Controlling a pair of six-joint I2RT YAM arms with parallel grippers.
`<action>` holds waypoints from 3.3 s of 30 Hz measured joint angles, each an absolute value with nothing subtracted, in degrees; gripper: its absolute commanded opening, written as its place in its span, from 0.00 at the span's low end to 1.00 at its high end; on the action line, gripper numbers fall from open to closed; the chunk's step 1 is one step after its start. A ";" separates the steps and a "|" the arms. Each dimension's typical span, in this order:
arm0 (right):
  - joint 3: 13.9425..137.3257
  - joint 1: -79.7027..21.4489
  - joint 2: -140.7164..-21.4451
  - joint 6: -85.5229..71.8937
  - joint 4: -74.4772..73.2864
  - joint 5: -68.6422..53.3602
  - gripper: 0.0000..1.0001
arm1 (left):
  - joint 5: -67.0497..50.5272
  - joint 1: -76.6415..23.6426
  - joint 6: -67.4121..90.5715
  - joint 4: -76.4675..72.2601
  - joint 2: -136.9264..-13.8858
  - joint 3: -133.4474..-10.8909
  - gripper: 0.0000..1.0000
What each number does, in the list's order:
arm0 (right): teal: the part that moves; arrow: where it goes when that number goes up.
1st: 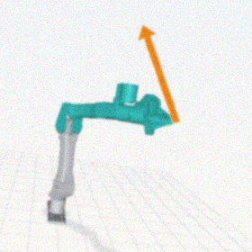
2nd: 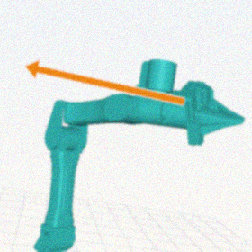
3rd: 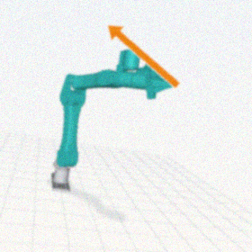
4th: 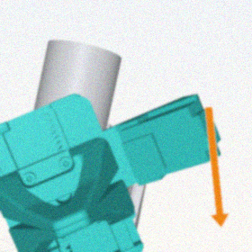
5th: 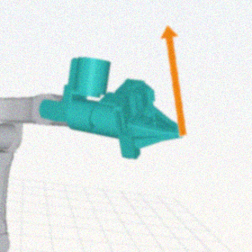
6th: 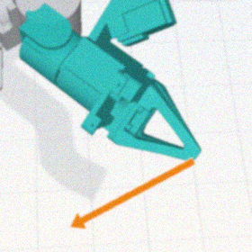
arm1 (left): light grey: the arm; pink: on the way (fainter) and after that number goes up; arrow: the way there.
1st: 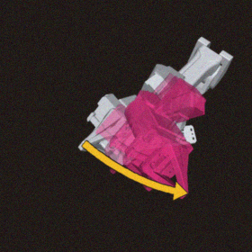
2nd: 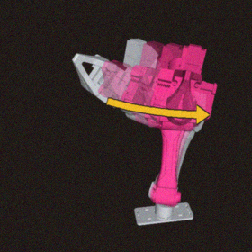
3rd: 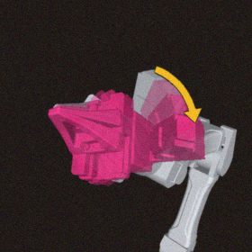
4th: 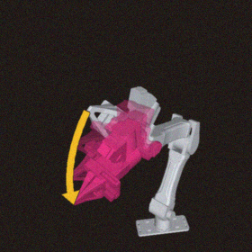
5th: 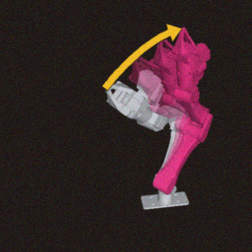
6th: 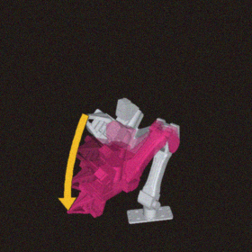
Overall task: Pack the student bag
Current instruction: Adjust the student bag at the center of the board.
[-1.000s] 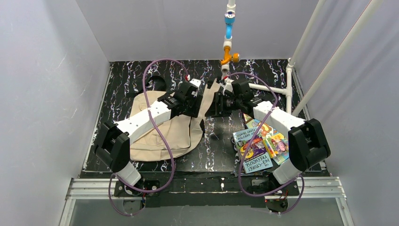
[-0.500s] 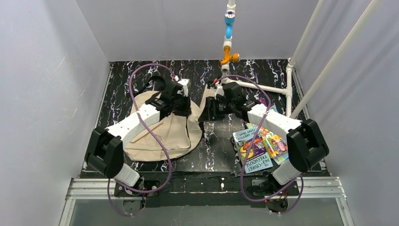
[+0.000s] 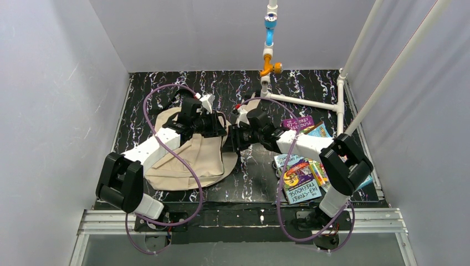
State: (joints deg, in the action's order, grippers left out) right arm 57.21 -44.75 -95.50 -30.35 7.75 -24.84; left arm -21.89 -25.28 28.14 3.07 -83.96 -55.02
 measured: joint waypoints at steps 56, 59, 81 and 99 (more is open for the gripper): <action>49.91 -47.42 -95.59 -43.81 11.90 -6.17 0.01 | -22.11 -24.47 26.94 4.25 -79.20 -43.70 0.00; 48.90 -47.53 -95.57 -46.39 13.13 -5.91 0.01 | -20.95 -24.91 27.03 3.53 -77.23 -42.39 0.00; 47.55 -41.04 -89.25 -36.36 13.26 -18.61 0.57 | -21.58 -23.68 26.85 -0.16 -73.03 -36.75 0.00; 54.87 -40.91 -95.00 -26.96 7.62 -18.11 0.67 | -21.34 -23.70 23.81 8.91 -71.13 -44.42 0.58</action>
State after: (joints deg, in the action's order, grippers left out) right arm 54.87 -40.91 -95.00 -26.96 7.62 -18.11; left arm -21.34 -23.70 23.81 8.91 -71.13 -44.42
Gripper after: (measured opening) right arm 0.650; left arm 0.518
